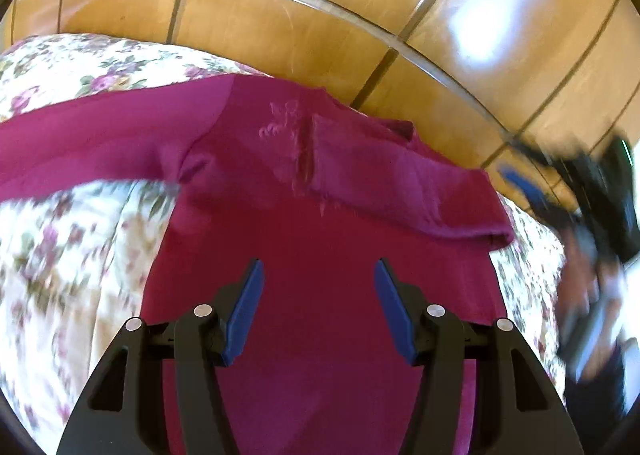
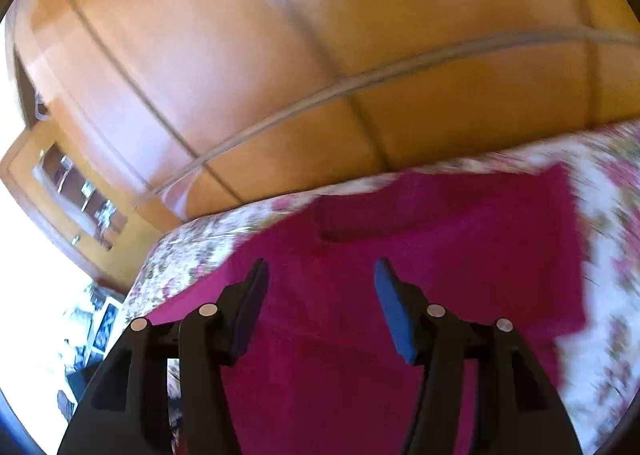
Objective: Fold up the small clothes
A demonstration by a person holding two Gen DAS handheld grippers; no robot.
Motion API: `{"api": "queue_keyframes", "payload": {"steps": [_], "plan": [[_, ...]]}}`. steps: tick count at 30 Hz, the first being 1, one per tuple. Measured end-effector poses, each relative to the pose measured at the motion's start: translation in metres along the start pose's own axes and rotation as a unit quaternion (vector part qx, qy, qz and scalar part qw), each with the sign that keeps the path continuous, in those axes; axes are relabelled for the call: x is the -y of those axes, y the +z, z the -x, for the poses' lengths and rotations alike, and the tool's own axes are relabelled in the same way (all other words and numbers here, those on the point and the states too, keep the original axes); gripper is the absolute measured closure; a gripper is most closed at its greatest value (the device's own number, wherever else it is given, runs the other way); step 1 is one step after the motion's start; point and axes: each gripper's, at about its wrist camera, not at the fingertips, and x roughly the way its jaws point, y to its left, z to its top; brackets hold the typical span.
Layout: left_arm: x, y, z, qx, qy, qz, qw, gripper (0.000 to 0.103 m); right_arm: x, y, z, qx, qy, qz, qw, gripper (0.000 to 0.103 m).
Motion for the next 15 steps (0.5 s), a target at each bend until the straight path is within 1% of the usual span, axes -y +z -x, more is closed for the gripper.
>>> {"api": "queue_keyframes", "payload": {"steps": [2, 3, 5, 8, 11, 12, 13, 15], "plan": [[0.001, 0.015, -0.018, -0.007, -0.001, 0.002, 1.0, 0.046, 0.043, -0.018, 0.027, 0.009, -0.041, -0.03, 0.999, 0.046], [0.002, 0.019, -0.023, -0.007, 0.003, 0.003, 1.0, 0.046, 0.058, -0.024, 0.035, 0.01, -0.058, -0.044, 0.997, 0.046], [0.003, 0.032, -0.043, -0.016, 0.007, 0.004, 0.9998, 0.046, 0.097, -0.04, 0.051, 0.008, -0.093, -0.084, 0.992, 0.046], [0.002, 0.051, -0.071, -0.029, 0.014, 0.015, 0.9994, 0.046, 0.129, -0.057, 0.056, 0.0, -0.127, -0.116, 0.985, 0.046], [0.002, 0.064, -0.093, -0.041, 0.016, 0.027, 0.9987, 0.046, 0.139, -0.061, 0.046, -0.007, -0.144, -0.119, 0.982, 0.046], [0.002, 0.068, -0.099, -0.042, 0.02, 0.026, 0.9986, 0.051, 0.139, -0.061, 0.042, -0.009, -0.146, -0.117, 0.982, 0.046], [0.005, 0.071, -0.103, -0.04, 0.022, 0.024, 0.9987, 0.058, 0.136, -0.059, 0.032, -0.012, -0.143, -0.113, 0.983, 0.046], [0.011, 0.077, -0.11, -0.043, 0.025, 0.01, 0.9987, 0.082, 0.13, -0.056, 0.02, -0.014, -0.138, -0.103, 0.985, 0.046]]}}
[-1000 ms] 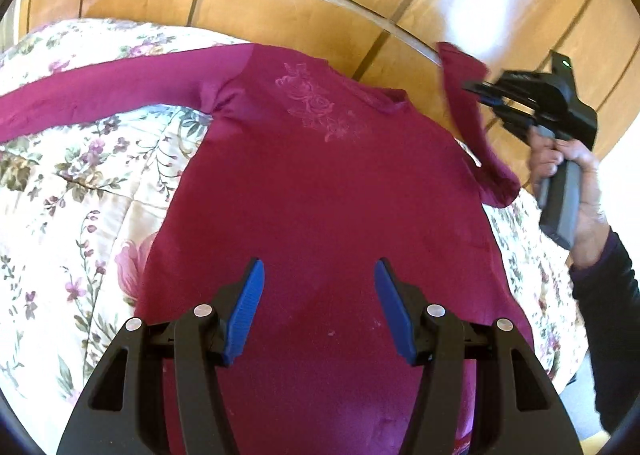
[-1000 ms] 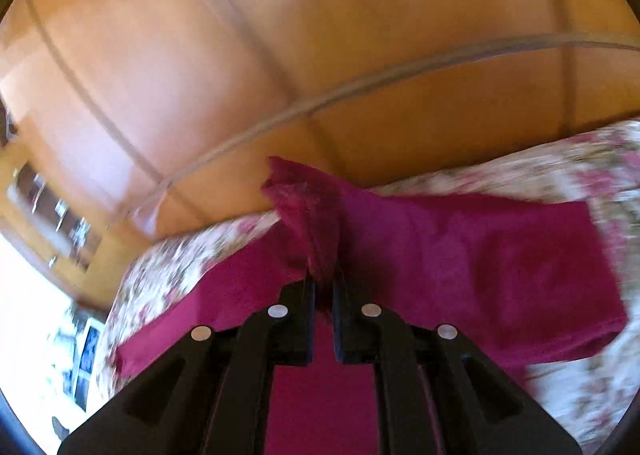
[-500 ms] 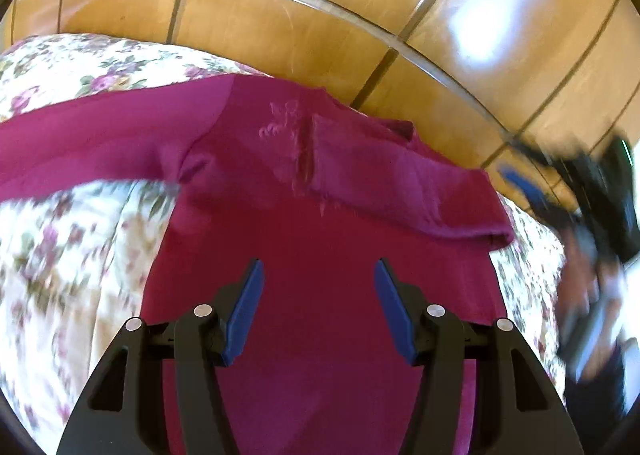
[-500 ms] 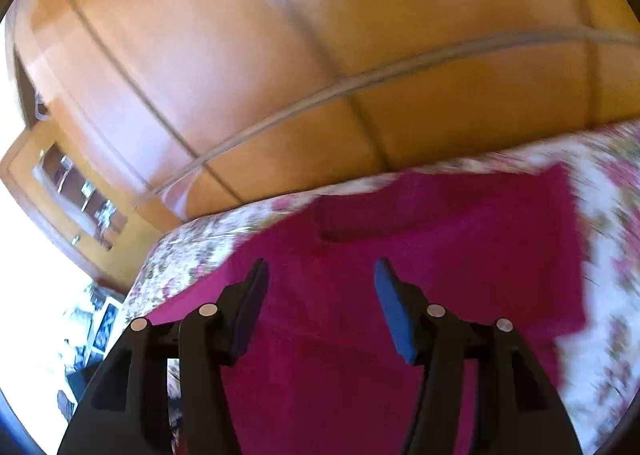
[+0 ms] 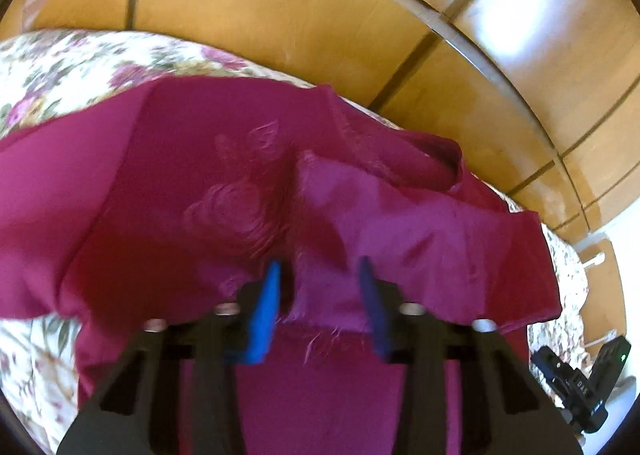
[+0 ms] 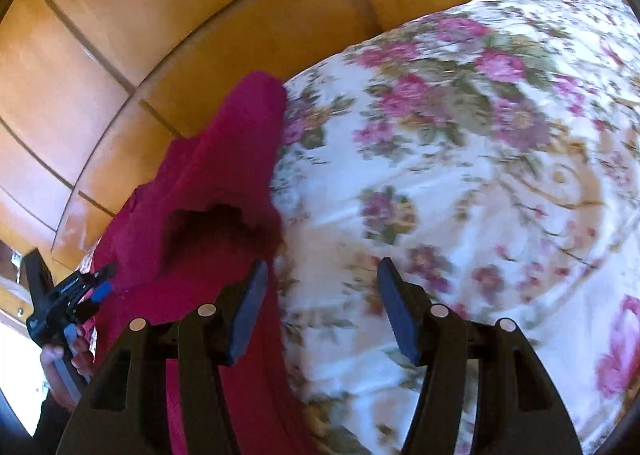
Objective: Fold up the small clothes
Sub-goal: 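Grasp the other shirt side with the left tool and fold it toward the middle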
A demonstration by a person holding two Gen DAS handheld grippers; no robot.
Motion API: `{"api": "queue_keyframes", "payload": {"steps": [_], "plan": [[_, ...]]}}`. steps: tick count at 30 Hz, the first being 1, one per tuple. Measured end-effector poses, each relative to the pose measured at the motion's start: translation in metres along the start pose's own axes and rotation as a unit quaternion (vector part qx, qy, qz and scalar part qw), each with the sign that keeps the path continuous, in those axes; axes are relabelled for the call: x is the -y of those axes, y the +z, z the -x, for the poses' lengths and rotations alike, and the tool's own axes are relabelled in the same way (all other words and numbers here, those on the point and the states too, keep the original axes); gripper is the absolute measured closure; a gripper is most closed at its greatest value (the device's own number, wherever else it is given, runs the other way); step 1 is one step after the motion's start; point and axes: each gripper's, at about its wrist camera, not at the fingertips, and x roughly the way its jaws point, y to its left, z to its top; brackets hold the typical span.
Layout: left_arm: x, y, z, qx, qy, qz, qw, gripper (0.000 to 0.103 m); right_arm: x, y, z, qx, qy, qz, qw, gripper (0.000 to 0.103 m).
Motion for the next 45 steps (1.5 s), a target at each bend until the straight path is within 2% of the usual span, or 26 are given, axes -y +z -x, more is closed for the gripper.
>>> {"api": "queue_keyframes", "payload": {"steps": [2, 3, 5, 8, 10, 12, 14, 16, 20, 22, 25, 27, 29, 31, 32, 33, 34, 35, 39, 42, 43, 44, 45], "plan": [[0.009, 0.006, -0.003, 0.003, 0.002, -0.018, 0.9998, 0.094, -0.015, 0.005, -0.009, 0.007, 0.0, 0.01, 1.0, 0.046], [0.013, 0.01, -0.001, 0.008, 0.004, -0.025, 0.9996, 0.097, -0.019, 0.009, -0.013, 0.011, 0.0, 0.01, 1.0, 0.046], [0.015, 0.018, 0.011, 0.032, -0.003, -0.028, 0.9991, 0.097, -0.025, 0.018, -0.021, 0.023, -0.01, 0.007, 1.0, 0.047], [0.009, 0.031, 0.036, 0.08, -0.019, -0.001, 0.9966, 0.097, -0.028, 0.029, -0.026, 0.037, -0.028, 0.002, 0.999, 0.061], [0.006, 0.037, 0.044, 0.095, -0.007, -0.004, 0.9954, 0.097, -0.028, 0.027, -0.035, 0.027, -0.055, 0.008, 0.998, 0.068], [0.006, 0.036, 0.036, 0.087, 0.035, -0.029, 0.9952, 0.097, -0.023, 0.022, -0.039, 0.017, -0.06, 0.008, 0.998, 0.07], [0.004, 0.031, 0.016, 0.062, 0.077, -0.05, 0.9938, 0.097, -0.028, 0.019, -0.037, 0.013, -0.064, 0.021, 0.998, 0.07], [0.0, 0.027, 0.002, 0.048, 0.105, -0.059, 0.9915, 0.097, -0.037, 0.017, -0.032, 0.0, -0.066, 0.046, 0.997, 0.068], [-0.013, 0.023, -0.009, 0.039, 0.102, -0.038, 0.9933, 0.097, -0.056, 0.008, -0.007, 0.001, -0.079, 0.121, 0.99, 0.065], [-0.014, 0.022, -0.006, 0.045, 0.093, -0.037, 0.9939, 0.097, -0.07, 0.012, 0.009, 0.023, -0.058, 0.141, 0.988, 0.065], [-0.008, 0.022, -0.002, 0.054, 0.094, -0.049, 0.9929, 0.097, -0.099, 0.023, 0.012, 0.048, -0.034, 0.161, 0.985, 0.056], [-0.005, 0.023, 0.0, 0.054, 0.095, -0.051, 0.9927, 0.097, -0.11, 0.034, -0.007, 0.041, -0.029, 0.162, 0.985, 0.056], [-0.007, 0.026, 0.001, 0.056, 0.103, -0.05, 0.9919, 0.093, -0.113, 0.04, -0.041, 0.018, -0.061, 0.155, 0.986, 0.053], [-0.011, 0.026, 0.0, 0.057, 0.124, -0.05, 0.9894, 0.087, -0.098, 0.04, -0.078, -0.013, -0.122, 0.127, 0.984, 0.052], [-0.016, 0.026, 0.001, 0.057, 0.131, -0.047, 0.9886, 0.082, -0.091, 0.037, -0.087, -0.013, -0.126, 0.121, 0.984, 0.05], [-0.021, 0.025, 0.004, 0.059, 0.134, -0.043, 0.9883, 0.078, -0.092, 0.031, -0.089, 0.018, -0.132, 0.141, 0.981, 0.048], [-0.026, 0.023, 0.007, 0.063, 0.139, -0.039, 0.9876, 0.07, -0.093, 0.027, -0.09, 0.026, -0.137, 0.149, 0.979, 0.046], [-0.033, 0.02, 0.012, 0.067, 0.147, -0.031, 0.9864, 0.067, -0.096, 0.024, -0.09, 0.033, -0.143, 0.154, 0.977, 0.046], [-0.062, 0.003, 0.036, 0.069, 0.128, 0.02, 0.9892, 0.067, -0.1, 0.02, -0.091, 0.04, -0.157, 0.166, 0.973, 0.044], [-0.076, -0.015, 0.058, 0.069, 0.112, 0.038, 0.9906, 0.067, -0.103, 0.018, -0.09, 0.038, -0.166, 0.172, 0.97, 0.043], [-0.082, -0.02, 0.066, 0.069, 0.106, 0.049, 0.9907, 0.067, -0.106, 0.018, -0.087, 0.037, -0.175, 0.173, 0.968, 0.037], [-0.09, -0.028, 0.076, 0.068, 0.101, 0.063, 0.9905, 0.067, -0.107, 0.018, -0.084, 0.039, -0.186, 0.171, 0.967, 0.019], [-0.098, -0.034, 0.084, 0.065, 0.097, 0.077, 0.9902, 0.067, -0.107, 0.018, -0.076, 0.044, -0.193, 0.163, 0.967, 0.015]]}}
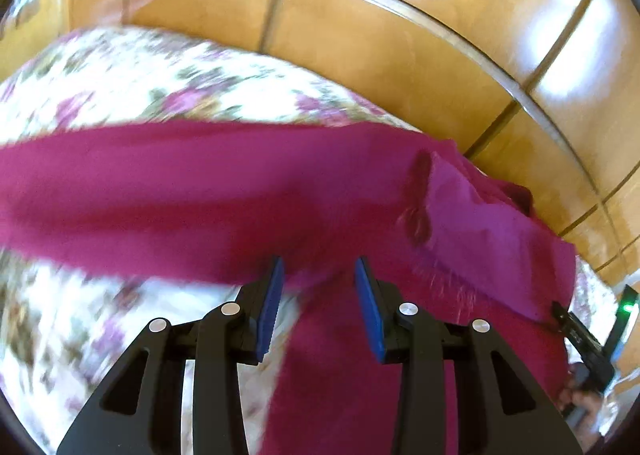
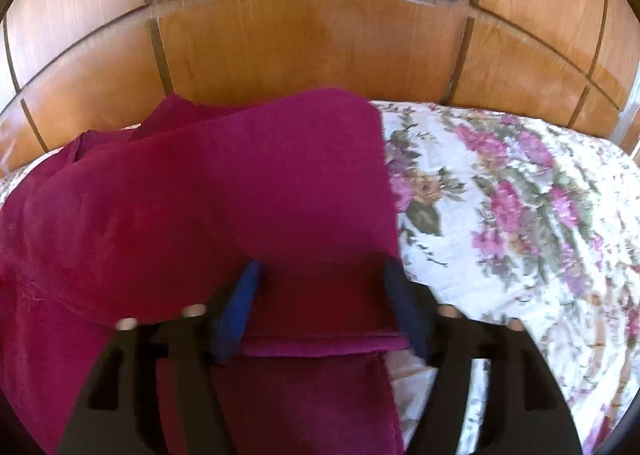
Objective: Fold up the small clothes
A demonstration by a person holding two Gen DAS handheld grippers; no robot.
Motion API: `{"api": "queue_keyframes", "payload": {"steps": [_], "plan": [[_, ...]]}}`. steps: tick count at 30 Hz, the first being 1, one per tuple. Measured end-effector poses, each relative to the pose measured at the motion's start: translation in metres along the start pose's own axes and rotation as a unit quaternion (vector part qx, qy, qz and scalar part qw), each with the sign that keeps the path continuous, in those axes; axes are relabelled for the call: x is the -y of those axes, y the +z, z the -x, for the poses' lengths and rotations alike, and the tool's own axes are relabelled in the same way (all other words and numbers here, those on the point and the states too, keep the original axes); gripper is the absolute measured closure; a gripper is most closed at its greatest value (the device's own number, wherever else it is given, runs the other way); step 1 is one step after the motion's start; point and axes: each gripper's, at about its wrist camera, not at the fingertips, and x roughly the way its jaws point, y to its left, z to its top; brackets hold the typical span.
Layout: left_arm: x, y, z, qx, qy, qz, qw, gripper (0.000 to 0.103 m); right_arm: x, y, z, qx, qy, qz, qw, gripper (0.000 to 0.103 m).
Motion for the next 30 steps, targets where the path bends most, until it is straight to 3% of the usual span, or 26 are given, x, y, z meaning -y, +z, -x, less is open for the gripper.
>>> {"api": "queue_keyframes", "payload": {"steps": [3, 9, 15, 20, 28, 30], "plan": [[-0.036, -0.011, 0.022, 0.003, -0.003, 0.043, 0.999, 0.067, 0.005, -0.007, 0.028, 0.023, 0.031, -0.021, 0.999, 0.016], [-0.124, -0.03, 0.071, 0.044, 0.031, 0.13, 0.99, 0.067, -0.026, -0.057, 0.071, 0.012, 0.103, 0.033, 0.994, 0.015], [-0.21, -0.036, 0.113, 0.088, 0.071, 0.219, 0.9691, 0.067, -0.066, -0.106, 0.08, 0.0, 0.097, 0.102, 0.99, 0.015], [-0.261, -0.02, 0.134, 0.123, 0.097, 0.281, 0.9468, 0.067, -0.064, -0.115, 0.074, 0.003, 0.089, 0.099, 0.991, 0.012], [-0.307, 0.007, 0.109, 0.104, 0.134, 0.322, 0.9316, 0.067, -0.064, -0.115, 0.071, 0.001, 0.085, 0.102, 0.991, 0.011], [-0.31, 0.011, 0.098, 0.094, 0.144, 0.32, 0.9318, 0.067, -0.064, -0.115, 0.071, 0.0, 0.085, 0.101, 0.991, 0.01]]}}
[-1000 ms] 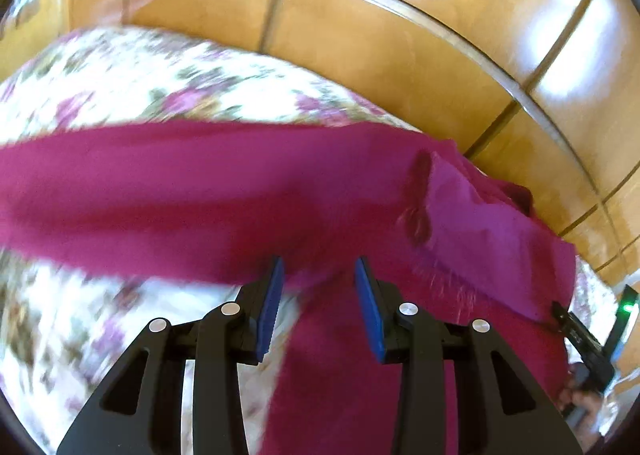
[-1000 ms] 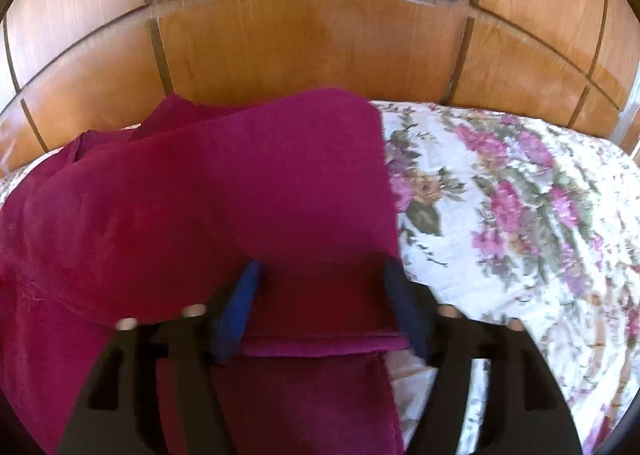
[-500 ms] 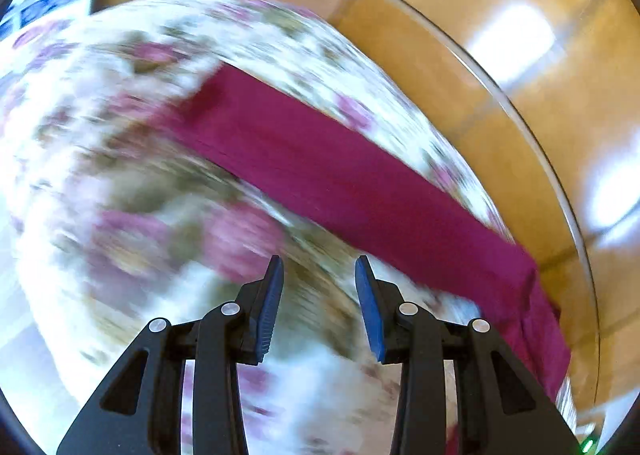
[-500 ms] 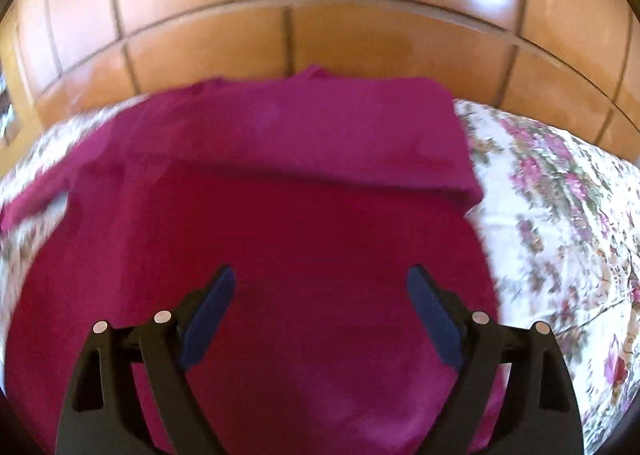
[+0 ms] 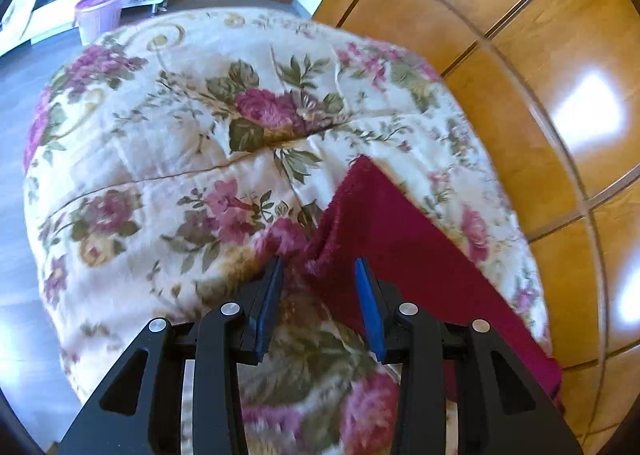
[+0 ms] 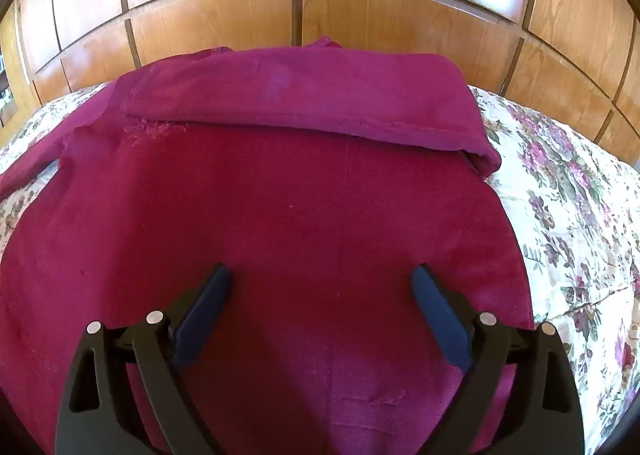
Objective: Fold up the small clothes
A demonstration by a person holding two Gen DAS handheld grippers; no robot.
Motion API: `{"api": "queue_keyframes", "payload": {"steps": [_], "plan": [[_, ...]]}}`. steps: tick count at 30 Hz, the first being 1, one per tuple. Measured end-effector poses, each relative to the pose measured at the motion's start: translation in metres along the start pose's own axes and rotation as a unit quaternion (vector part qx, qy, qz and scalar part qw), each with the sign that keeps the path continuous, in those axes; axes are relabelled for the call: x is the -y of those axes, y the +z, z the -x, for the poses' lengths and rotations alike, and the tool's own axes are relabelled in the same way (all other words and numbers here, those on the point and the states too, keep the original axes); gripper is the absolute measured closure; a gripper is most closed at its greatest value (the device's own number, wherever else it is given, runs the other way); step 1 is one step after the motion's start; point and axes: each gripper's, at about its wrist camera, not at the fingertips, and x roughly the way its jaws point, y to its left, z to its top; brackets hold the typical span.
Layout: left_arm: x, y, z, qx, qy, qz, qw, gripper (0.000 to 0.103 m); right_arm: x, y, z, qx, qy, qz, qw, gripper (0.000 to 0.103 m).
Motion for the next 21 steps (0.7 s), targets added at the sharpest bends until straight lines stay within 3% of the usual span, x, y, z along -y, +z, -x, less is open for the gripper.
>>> {"api": "queue_keyframes", "payload": {"steps": [1, 3, 5, 9, 12, 16, 21], "plan": [[0.002, 0.001, -0.003, 0.004, 0.001, -0.003, 1.0, 0.068, 0.0, 0.0, 0.0, 0.0, 0.001, -0.001, 1.0, 0.01], [0.011, 0.003, -0.005, 0.01, -0.012, -0.024, 0.9996, 0.093, 0.0, 0.0, -0.001, -0.001, 0.002, -0.001, 1.0, 0.01], [0.028, 0.001, 0.002, 0.024, -0.025, -0.044, 0.9985, 0.094, 0.001, 0.0, -0.001, -0.001, 0.004, -0.002, 1.0, 0.01], [0.08, -0.019, 0.032, 0.042, -0.103, -0.106, 0.9881, 0.095, 0.001, 0.0, -0.002, -0.001, 0.005, -0.003, 1.0, 0.01], [0.134, -0.055, 0.058, 0.05, -0.162, -0.178, 0.9693, 0.095, 0.001, 0.0, -0.002, -0.001, 0.006, -0.003, 1.0, 0.01], [0.198, -0.124, 0.075, 0.024, -0.229, -0.254, 0.9393, 0.095, 0.003, -0.001, -0.002, 0.0, 0.008, -0.005, 1.0, 0.01], [0.258, -0.228, 0.067, -0.029, -0.251, -0.364, 0.8966, 0.095, 0.005, -0.001, -0.003, 0.001, 0.015, -0.009, 1.0, 0.01]]}}
